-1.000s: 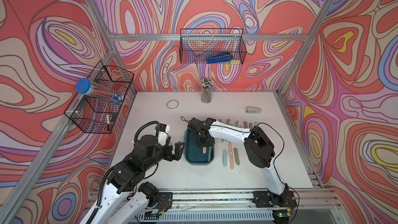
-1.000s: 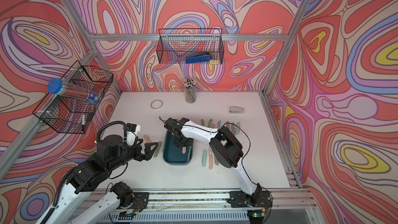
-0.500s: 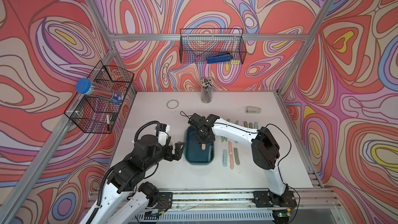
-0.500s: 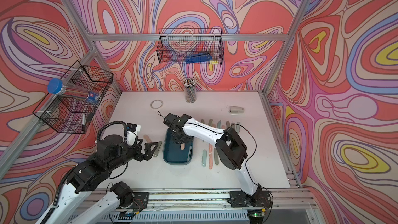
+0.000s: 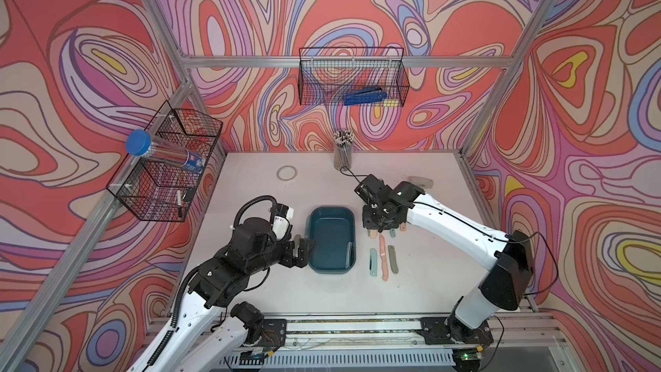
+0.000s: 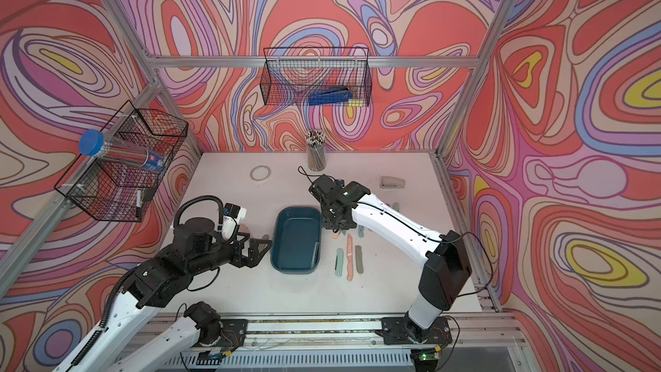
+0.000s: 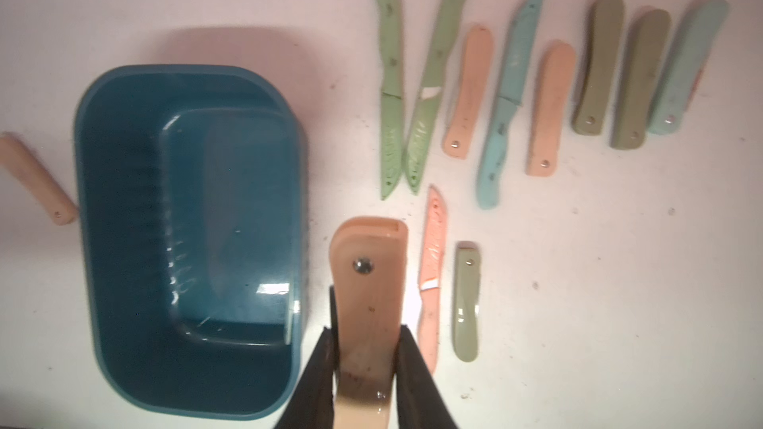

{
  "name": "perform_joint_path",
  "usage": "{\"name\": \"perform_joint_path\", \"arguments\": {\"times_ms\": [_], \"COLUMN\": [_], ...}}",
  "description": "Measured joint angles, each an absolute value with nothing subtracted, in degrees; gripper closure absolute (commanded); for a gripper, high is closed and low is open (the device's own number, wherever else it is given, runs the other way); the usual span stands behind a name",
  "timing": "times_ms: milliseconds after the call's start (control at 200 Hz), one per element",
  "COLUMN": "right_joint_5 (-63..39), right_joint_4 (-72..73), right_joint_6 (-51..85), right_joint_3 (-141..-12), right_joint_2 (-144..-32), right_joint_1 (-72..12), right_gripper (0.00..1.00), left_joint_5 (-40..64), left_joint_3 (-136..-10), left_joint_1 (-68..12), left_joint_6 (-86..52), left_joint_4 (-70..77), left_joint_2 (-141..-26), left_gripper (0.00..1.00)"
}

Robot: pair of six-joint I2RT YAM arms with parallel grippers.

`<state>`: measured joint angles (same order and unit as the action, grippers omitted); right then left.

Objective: Take the fruit knife out of the storage box
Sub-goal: Place the fruit knife at the center of the board.

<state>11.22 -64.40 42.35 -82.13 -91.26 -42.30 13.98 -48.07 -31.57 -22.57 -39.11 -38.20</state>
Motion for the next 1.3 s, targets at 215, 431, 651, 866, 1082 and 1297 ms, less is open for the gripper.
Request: {"name": "perform_joint_path", "arguments": {"times_ms": [215,431,651,866,1082,1297], "right_joint_5": [10.76,7.33,5.96,5.10,4.93,4.69], "right_joint_4": [-64.86,-61.56,-57.47,-54.57,-54.00,-55.57], "right_joint_6": [41.36,39.62,37.04,34.83,33.89,34.09], "right_joint_3": [-66.81,-57.67,-55.99,-55.99,-56.10,-56.31], "right_joint_2": [-84.44,-85.45,-91.09,-95.96,-96.88,-95.46], "right_joint_1": [-36.01,-33.76,-31.14,-29.67,-29.54,-29.54], "right_gripper": [0.77,0.77,0.76,0.75,0.68,0.68], "left_joint_5": [15.68,16.08,16.05,16.01,15.62,15.31], "left_joint_3": [-48.07,-48.07,-48.07,-48.07,-48.07,-48.07], "left_joint_1": [-31.57,-31.57,-31.57,-31.57,-31.57,-31.57], "left_joint_6": [-22.55,-22.55,-22.55,-22.55,-22.57,-22.55], "left_joint_4": [-38.54,-38.30,-38.30,-38.30,-38.30,-38.30], "left_joint_2": [-38.35,-38.37,-38.35,-38.35,-38.33,-38.28], "left_gripper": [0.00,0.00,0.00,0.00,0.00,0.00]}}
